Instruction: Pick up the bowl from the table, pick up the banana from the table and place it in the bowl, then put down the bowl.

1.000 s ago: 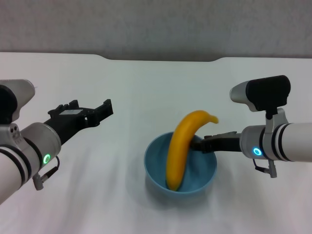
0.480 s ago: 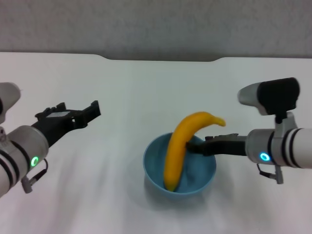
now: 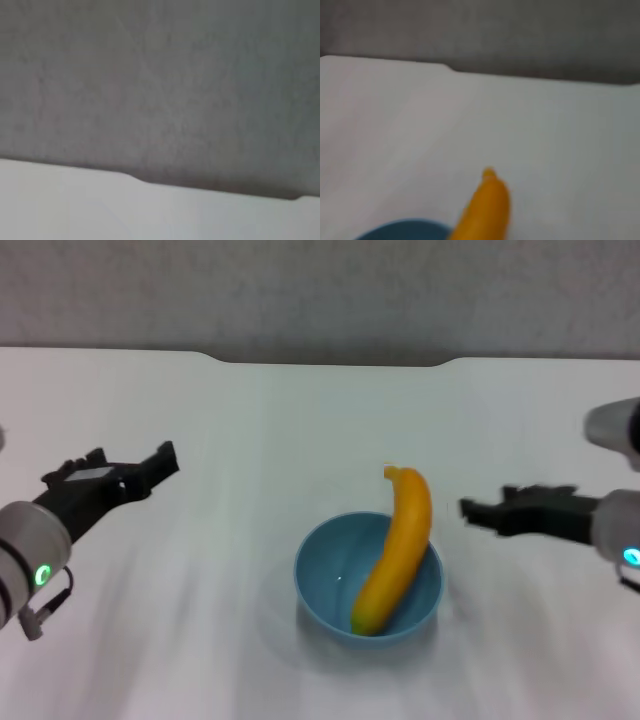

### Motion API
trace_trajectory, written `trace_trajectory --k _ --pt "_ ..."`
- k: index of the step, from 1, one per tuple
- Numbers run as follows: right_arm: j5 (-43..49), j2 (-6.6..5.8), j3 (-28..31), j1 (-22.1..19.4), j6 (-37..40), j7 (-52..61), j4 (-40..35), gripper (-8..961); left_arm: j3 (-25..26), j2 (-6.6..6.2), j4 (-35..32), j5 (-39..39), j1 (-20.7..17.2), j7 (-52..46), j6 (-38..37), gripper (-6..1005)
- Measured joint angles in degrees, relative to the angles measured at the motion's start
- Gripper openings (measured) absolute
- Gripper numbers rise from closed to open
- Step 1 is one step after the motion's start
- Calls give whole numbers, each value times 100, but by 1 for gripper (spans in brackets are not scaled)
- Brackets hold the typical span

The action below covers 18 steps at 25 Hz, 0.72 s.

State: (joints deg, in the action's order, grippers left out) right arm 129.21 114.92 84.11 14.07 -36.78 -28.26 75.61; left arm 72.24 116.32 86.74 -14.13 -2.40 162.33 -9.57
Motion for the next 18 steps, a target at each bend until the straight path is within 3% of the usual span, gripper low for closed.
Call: trace_trajectory --k 2,3,6,10,13,18 --pt "267 9 -174 -505 884 -117 298 655 7 -1 -46 50 -200 27 516 902" --pt "267 9 -174 -505 884 -117 298 654 7 -1 -46 50 -200 27 516 901" --pt "68 17 -544 -1005 2274 -289 271 652 5 -2 -332 207 -416 19 1390 898" --pt "16 -4 -1169 -1257 3787 -314 -136 651 -61 0 -1435 347 -487 -24 3281 893" --pt "96 -3 -1736 -1235 5103 -310 -702 651 -97 23 -2607 427 -295 -97 4907 890" --pt "134 8 -2645 -1063 7132 -161 -1698 651 -179 43 -4262 457 378 -152 6263 890"
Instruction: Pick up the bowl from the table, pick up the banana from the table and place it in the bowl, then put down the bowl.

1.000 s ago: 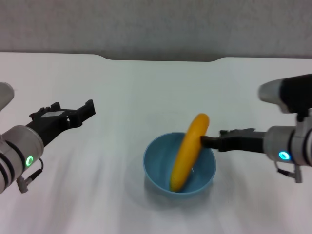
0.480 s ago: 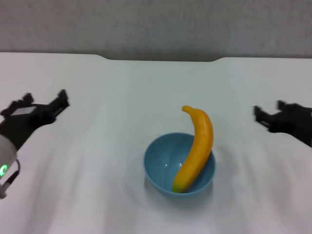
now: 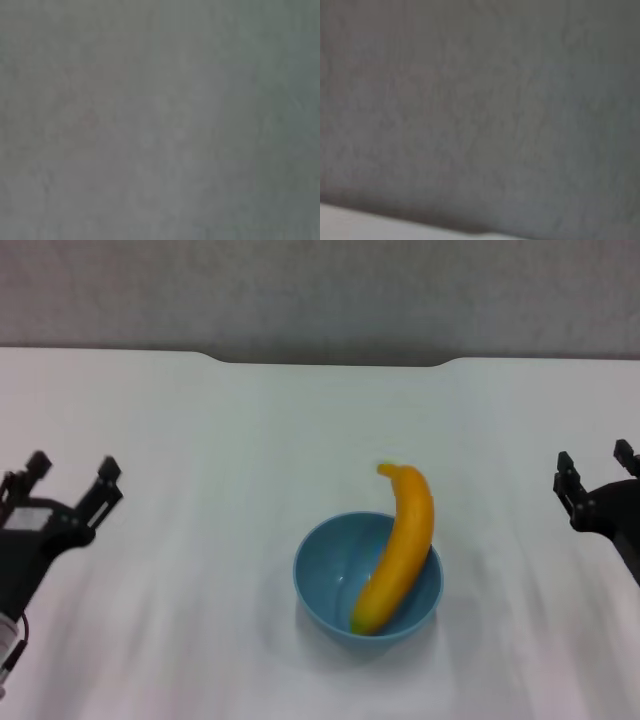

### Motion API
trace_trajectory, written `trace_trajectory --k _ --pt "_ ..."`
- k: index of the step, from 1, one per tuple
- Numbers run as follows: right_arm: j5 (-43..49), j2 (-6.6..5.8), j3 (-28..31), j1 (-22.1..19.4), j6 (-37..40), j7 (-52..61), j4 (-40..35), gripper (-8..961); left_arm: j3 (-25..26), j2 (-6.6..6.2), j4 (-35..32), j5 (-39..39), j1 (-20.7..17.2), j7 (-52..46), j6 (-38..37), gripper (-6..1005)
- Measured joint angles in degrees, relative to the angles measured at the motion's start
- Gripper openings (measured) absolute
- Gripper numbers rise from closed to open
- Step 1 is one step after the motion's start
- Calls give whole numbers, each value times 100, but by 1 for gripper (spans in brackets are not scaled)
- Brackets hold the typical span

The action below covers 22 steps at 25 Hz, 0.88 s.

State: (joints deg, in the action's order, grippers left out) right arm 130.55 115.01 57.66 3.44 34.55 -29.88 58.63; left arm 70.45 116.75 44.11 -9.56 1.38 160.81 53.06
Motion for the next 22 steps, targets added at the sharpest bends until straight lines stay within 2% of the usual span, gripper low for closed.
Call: trace_trajectory --k 2,4,8,15,22 --pt "2 8 -404 160 847 228 -553 651 -35 21 -754 -31 320 -46 426 890" --pt "2 13 -754 357 1581 543 -1139 651 -101 29 -1158 -57 482 -103 705 890" --pt "-45 54 -1278 739 2453 1217 -2242 651 -179 38 -1359 -59 537 -114 741 890" --pt "-49 77 -1471 1014 2496 1961 -3089 651 -187 68 -1904 -314 731 -179 554 890" --pt "-48 75 -1742 1218 2438 2299 -3353 651 -155 75 -2089 -551 777 -195 344 890"
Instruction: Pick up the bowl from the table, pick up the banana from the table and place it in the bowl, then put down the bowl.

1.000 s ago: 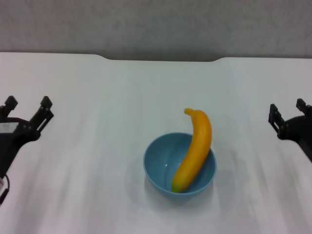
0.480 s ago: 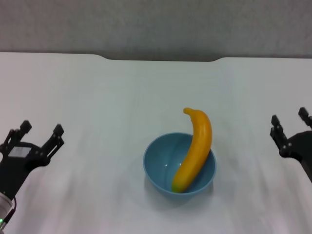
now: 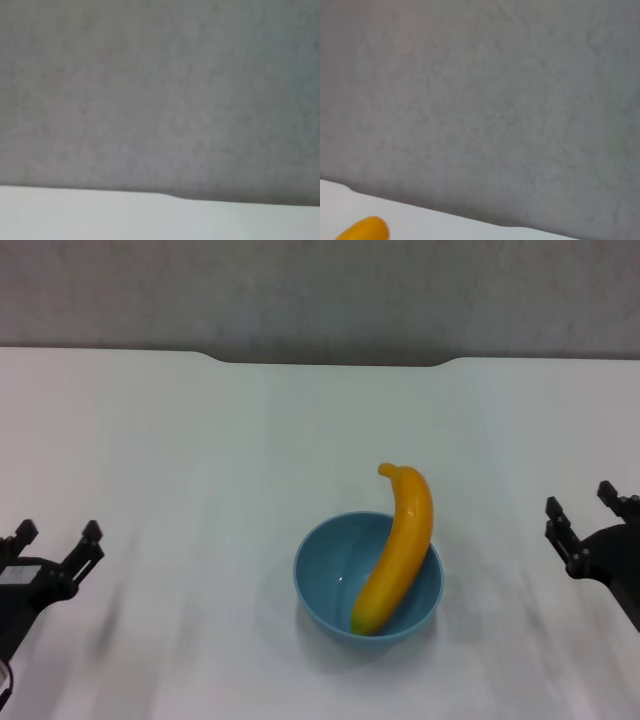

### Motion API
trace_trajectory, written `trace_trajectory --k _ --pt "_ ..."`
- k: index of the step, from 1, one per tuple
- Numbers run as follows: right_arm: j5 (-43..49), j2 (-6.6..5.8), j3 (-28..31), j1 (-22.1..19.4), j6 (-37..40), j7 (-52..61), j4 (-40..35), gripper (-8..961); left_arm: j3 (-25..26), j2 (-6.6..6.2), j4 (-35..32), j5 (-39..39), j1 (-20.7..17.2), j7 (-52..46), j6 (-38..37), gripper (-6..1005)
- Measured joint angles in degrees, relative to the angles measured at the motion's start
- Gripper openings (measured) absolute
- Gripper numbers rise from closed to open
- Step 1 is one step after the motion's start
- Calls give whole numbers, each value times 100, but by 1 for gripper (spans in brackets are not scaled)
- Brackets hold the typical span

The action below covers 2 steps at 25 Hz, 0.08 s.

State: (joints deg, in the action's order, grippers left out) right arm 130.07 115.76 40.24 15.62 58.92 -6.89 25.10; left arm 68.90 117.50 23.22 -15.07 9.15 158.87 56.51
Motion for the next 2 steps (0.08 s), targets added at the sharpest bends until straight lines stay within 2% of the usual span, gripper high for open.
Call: trace_trajectory --k 2 --pt "0 0 -72 29 0 6 -13 651 -11 -1 -37 -176 17 4 -102 890"
